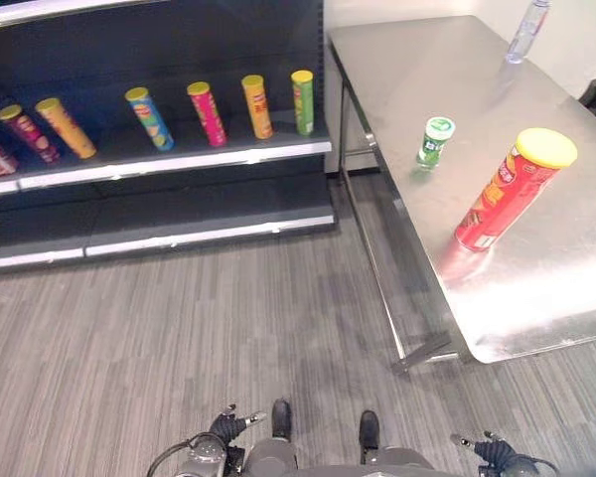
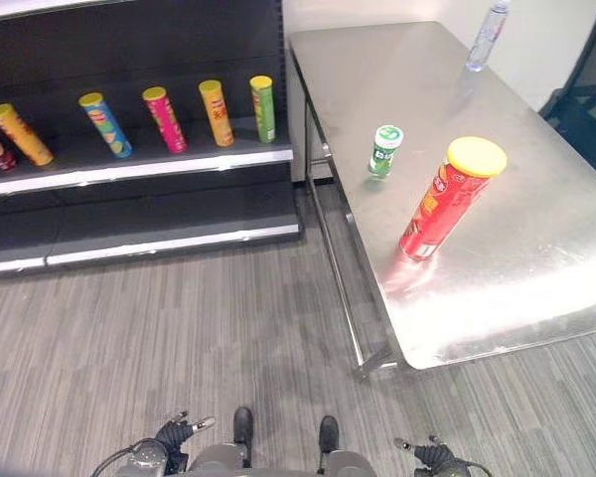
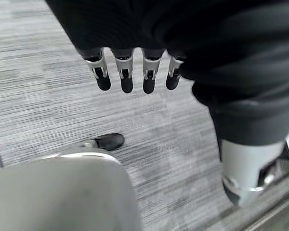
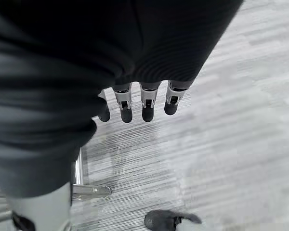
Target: Put the goods on the table back onto the shelves and tidy them up.
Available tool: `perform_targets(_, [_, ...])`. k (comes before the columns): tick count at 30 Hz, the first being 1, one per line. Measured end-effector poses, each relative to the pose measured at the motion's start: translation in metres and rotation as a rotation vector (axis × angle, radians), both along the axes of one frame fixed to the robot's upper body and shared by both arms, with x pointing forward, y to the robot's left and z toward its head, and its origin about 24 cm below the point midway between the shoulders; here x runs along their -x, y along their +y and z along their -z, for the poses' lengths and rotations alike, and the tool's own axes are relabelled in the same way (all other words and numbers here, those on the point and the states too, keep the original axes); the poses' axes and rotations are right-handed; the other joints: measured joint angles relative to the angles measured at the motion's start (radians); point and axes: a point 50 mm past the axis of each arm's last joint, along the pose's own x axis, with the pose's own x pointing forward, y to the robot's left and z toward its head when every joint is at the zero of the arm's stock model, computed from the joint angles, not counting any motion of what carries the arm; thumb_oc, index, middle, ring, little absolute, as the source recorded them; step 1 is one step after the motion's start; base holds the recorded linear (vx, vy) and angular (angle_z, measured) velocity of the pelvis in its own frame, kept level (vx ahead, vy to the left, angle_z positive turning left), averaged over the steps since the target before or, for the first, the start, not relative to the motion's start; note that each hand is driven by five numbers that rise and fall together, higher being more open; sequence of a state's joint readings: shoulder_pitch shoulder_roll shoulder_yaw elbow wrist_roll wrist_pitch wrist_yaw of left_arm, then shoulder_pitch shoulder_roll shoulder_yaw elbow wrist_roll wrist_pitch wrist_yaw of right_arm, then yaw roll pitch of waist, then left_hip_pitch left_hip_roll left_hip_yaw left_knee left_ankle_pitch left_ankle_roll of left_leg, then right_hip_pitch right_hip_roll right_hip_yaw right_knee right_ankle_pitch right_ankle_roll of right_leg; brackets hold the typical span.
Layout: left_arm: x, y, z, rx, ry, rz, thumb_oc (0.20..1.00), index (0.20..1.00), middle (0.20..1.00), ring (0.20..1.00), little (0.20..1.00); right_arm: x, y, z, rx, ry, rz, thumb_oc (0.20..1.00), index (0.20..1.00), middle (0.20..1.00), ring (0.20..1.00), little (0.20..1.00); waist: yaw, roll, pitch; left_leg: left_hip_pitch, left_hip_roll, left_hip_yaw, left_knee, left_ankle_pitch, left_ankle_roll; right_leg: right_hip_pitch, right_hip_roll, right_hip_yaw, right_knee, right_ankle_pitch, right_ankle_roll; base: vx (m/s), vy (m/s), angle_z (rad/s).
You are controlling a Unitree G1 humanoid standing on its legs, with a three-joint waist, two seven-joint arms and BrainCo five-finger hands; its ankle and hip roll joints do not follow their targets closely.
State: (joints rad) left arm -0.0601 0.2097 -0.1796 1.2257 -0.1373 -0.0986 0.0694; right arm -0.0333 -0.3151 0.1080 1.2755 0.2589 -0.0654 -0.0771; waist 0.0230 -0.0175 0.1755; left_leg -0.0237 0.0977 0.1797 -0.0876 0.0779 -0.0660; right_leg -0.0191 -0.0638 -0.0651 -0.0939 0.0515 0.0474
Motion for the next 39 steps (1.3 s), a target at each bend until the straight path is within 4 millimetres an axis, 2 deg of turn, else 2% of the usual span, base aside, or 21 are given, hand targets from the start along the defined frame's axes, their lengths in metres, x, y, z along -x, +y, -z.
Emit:
perform_targets(3, [-0.013, 0.005, -0.006, -0.014, -0.042, 0.004, 1.0, 1.0, 1.0, 1.0, 1.0, 0.002, 0.002, 0.001, -0.011, -0.004, 0.021, 1.0, 1.0, 1.0, 1.0, 1.0, -0.016, -0.014, -0.003, 0.013, -0.039, 0.047, 0.0, -0.017, 0.033, -0.012, -0.035, 0.022, 0.007, 0.03, 0.036, 0.02, 0.231, -0.44])
perform_targets(5, [-0.019, 0.011, -0.01, -0.031, -0.067, 0.005, 1.0, 1.0, 1.0, 1.0, 1.0, -0.002, 0.003, 0.0, -0.013, -0.022, 0.03, 1.0, 1.0, 1.0, 1.0, 1.0, -0.017, -0.021, -0.004, 0.018, -0.049, 0.08, 0.0, -0.026, 0.047, -0.024, -0.044, 0.045, 0.007, 0.035, 0.042, 0.01, 0.171, -0.53])
perform_targets(6, [-0.02, 0.015, -0.011, -0.04, -0.075, -0.007, 1.0, 1.0, 1.0, 1.0, 1.0, -0.006, -0.001, -0.003, -0.02, -0.064, 0.099, 1.0, 1.0, 1.0, 1.0, 1.0, -0.017, -0.023, -0.005, 0.02, -0.052, 0.104, 0.0, -0.031, 0.052, -0.035, -0.046, 0.061, 0.007, 0.041, 0.05, 0.0, 0.072, -0.56])
perform_targets(10, [-0.031, 0.038, -0.022, -0.092, -0.115, -0.022, 1.0, 1.0, 1.0, 1.0, 1.0, -0.014, -0.037, -0.019, 0.034, -0.162, 0.274, 1.0, 1.0, 1.0, 1.0, 1.0, -0.038, -0.046, -0.005, 0.033, -0.056, 0.15, 0.0, -0.051, 0.055, -0.048, -0.048, 0.088, 0.007, 0.056, 0.07, -0.01, 0.063, -0.39])
perform_targets(12, [-0.035, 0.051, -0.028, -0.12, -0.132, -0.04, 1.0, 1.0, 1.0, 1.0, 1.0, -0.018, -0.064, -0.035, 0.078, -0.235, 0.375, 1.0, 1.0, 1.0, 1.0, 1.0, -0.045, -0.084, -0.003, 0.036, -0.056, 0.181, 0.0, -0.059, 0.05, -0.072, -0.042, 0.099, 0.008, 0.071, 0.083, 0.01, 0.029, -0.53])
perform_targets(13, [-0.032, 0.058, -0.029, -0.133, -0.125, -0.057, 1.0, 1.0, 1.0, 1.0, 1.0, -0.021, -0.09, -0.052, 0.14, -0.303, 0.447, 1.0, 1.0, 1.0, 1.0, 1.0, -0.04, -0.087, -0.004, 0.037, -0.054, 0.212, 0.0, -0.06, 0.052, -0.078, -0.046, 0.105, 0.006, 0.076, 0.093, 0.02, 0.0, -0.54])
perform_targets(14, [-0.03, 0.059, -0.029, -0.136, -0.122, -0.062, 1.0, 1.0, 1.0, 1.0, 1.0, -0.021, -0.106, -0.064, 0.186, -0.339, 0.479, 1.0, 1.0, 1.0, 1.0, 1.0, -0.041, -0.093, -0.003, 0.039, -0.052, 0.22, 0.0, -0.063, 0.056, -0.079, -0.052, 0.101, 0.006, 0.062, 0.105, 0.01, -0.004, -0.36])
perform_targets(15, [-0.03, 0.058, -0.028, -0.133, -0.124, -0.066, 1.0, 1.0, 1.0, 1.0, 1.0, -0.017, -0.133, -0.087, 0.276, -0.405, 0.505, 1.0, 1.0, 1.0, 1.0, 1.0, -0.046, -0.093, -0.002, 0.042, -0.046, 0.22, 0.0, -0.064, 0.057, -0.076, -0.052, 0.077, 0.006, 0.044, 0.125, 0.01, -0.001, -0.09])
perform_targets(16, [-0.029, 0.058, -0.028, -0.132, -0.123, -0.068, 1.0, 1.0, 1.0, 1.0, 1.0, -0.015, -0.142, -0.097, 0.314, -0.429, 0.505, 1.0, 1.0, 1.0, 1.0, 1.0, -0.046, -0.098, -0.005, 0.042, -0.042, 0.221, -0.001, -0.064, 0.056, -0.076, -0.051, 0.069, 0.008, 0.044, 0.126, 0.02, -0.005, -0.05])
perform_targets(17, [-0.026, 0.057, -0.027, -0.127, -0.117, -0.07, 1.0, 1.0, 1.0, 1.0, 1.0, -0.017, -0.156, -0.117, 0.376, -0.486, 0.486, 1.0, 1.0, 1.0, 1.0, 1.0, -0.051, -0.102, -0.007, 0.043, -0.037, 0.22, 0.0, -0.065, 0.051, -0.078, -0.046, 0.055, 0.007, 0.044, 0.125, 0.05, -0.014, -0.05])
perform_targets(18, [-0.021, 0.055, -0.024, -0.114, -0.115, -0.092, 1.0, 1.0, 1.0, 1.0, 1.0, -0.031, -0.164, -0.143, 0.409, -0.591, 0.475, 1.0, 1.0, 1.0, 1.0, 1.0, -0.067, -0.101, -0.007, 0.043, -0.031, 0.218, 0.0, -0.066, 0.046, -0.077, -0.04, 0.053, 0.003, 0.044, 0.124, 0.03, -0.034, -0.14])
perform_targets(19, [-0.009, 0.048, -0.018, -0.09, -0.088, -0.109, 1.0, 1.0, 1.0, 1.0, 1.0, -0.059, -0.169, -0.203, 0.51, -0.857, 0.361, 1.0, 1.0, 1.0, 1.0, 1.0, -0.087, -0.079, -0.007, 0.041, -0.03, 0.221, 0.0, -0.06, 0.038, -0.084, -0.036, 0.059, 0.0, 0.05, 0.115, 0.06, -0.05, -0.12])
perform_targets(20, [-0.005, 0.04, -0.014, -0.069, -0.078, -0.109, 1.0, 1.0, 1.0, 1.0, 1.0, -0.079, -0.17, -0.248, 0.599, -1.002, 0.245, 1.0, 1.0, 1.0, 1.0, 1.0, -0.098, -0.07, -0.01, 0.042, -0.027, 0.22, 0.0, -0.057, 0.035, -0.084, -0.031, 0.058, 0.002, 0.057, 0.108, 0.03, -0.044, -0.09])
perform_targets(21, [-0.006, 0.036, -0.013, -0.058, -0.079, -0.109, 1.0, 1.0, 1.0, 1.0, 1.0, -0.084, -0.172, -0.267, 0.644, -1.059, 0.2, 1.0, 1.0, 1.0, 1.0, 1.0, -0.098, -0.067, -0.012, 0.042, -0.024, 0.218, 0.0, -0.056, 0.033, -0.083, -0.028, 0.057, 0.005, 0.069, 0.092, 0.07, -0.07, 0.04])
perform_targets(22, [-0.006, 0.033, -0.013, -0.05, -0.086, -0.109, 1.0, 1.0, 1.0, 1.0, 1.0, -0.095, -0.169, -0.289, 0.664, -1.135, 0.163, 1.0, 1.0, 1.0, 1.0, 1.0, -0.092, -0.065, -0.013, 0.043, -0.019, 0.216, 0.0, -0.055, 0.032, -0.08, -0.023, 0.053, 0.005, 0.065, 0.094, 0.06, -0.077, 0.06])
perform_targets(23, [-0.007, 0.031, -0.013, -0.042, -0.099, -0.103, 1.0, 1.0, 1.0, 1.0, 1.0, -0.109, -0.158, -0.32, 0.682, -1.245, 0.083, 1.0, 1.0, 1.0, 1.0, 1.0, -0.085, -0.064, -0.013, 0.045, -0.012, 0.214, 0.0, -0.052, 0.026, -0.076, -0.016, 0.049, 0.004, 0.064, 0.089, 0.07, -0.075, 0.06])
perform_targets(25, [-0.007, 0.028, -0.013, -0.028, -0.105, -0.083, 1.0, 1.0, 1.0, 1.0, 1.0, -0.131, -0.131, -0.368, 0.703, -1.424, -0.111, 1.0, 1.0, 1.0, 1.0, 1.0, -0.074, -0.063, -0.015, 0.057, -0.004, 0.21, 0.0, -0.047, 0.019, -0.064, -0.007, 0.047, 0.004, 0.067, 0.078, 0.08, -0.064, 0.06])
perform_targets(28, [-0.007, 0.024, -0.013, -0.007, -0.117, -0.056, 1.0, 1.0, 1.0, 1.0, 1.0, -0.148, -0.105, -0.408, 0.697, -1.532, -0.307, 1.0, 1.0, 1.0, 1.0, 1.0, -0.044, -0.053, -0.024, 0.065, 0.002, 0.181, 0.0, -0.046, 0.017, -0.035, -0.008, 0.014, 0.004, 0.056, 0.08, 0.08, -0.058, 0.27])
perform_targets(31, [-0.001, 0.022, -0.011, -0.001, -0.097, -0.037, 1.0, 1.0, 1.0, 1.0, 1.0, -0.167, -0.083, -0.423, 0.638, -1.56, -0.452, 1.0, 1.0, 1.0, 1.0, 1.0, -0.028, -0.053, -0.037, 0.073, 0.0, 0.159, 0.0, -0.044, 0.016, -0.016, -0.012, -0.014, 0.004, 0.05, 0.079, 0.05, -0.053, 0.28])
perform_targets(33, [0.006, 0.021, -0.008, 0.005, -0.082, -0.036, 1.0, 1.0, 1.0, 1.0, 1.0, -0.173, -0.069, -0.426, 0.624, -1.538, -0.564, 1.0, 1.0, 1.0, 1.0, 1.0, -0.008, -0.049, -0.039, 0.075, 0.0, 0.15, 0.0, -0.044, 0.016, -0.004, -0.015, -0.024, 0.004, 0.046, 0.083, 0.03, -0.034, 0.21])
perform_targets(39, [0.026, 0.021, -0.003, 0.009, -0.032, -0.049, 1.0, 1.0, 1.0, 1.0, 1.0, -0.182, -0.056, -0.433, 0.503, -1.577, -0.628, 1.0, 1.0, 1.0, 1.0, 1.0, 0.012, -0.051, -0.041, 0.073, -0.002, 0.124, 0.0, -0.043, 0.015, 0.006, -0.018, -0.05, 0.004, 0.039, 0.079, 0.03, -0.038, 0.13])
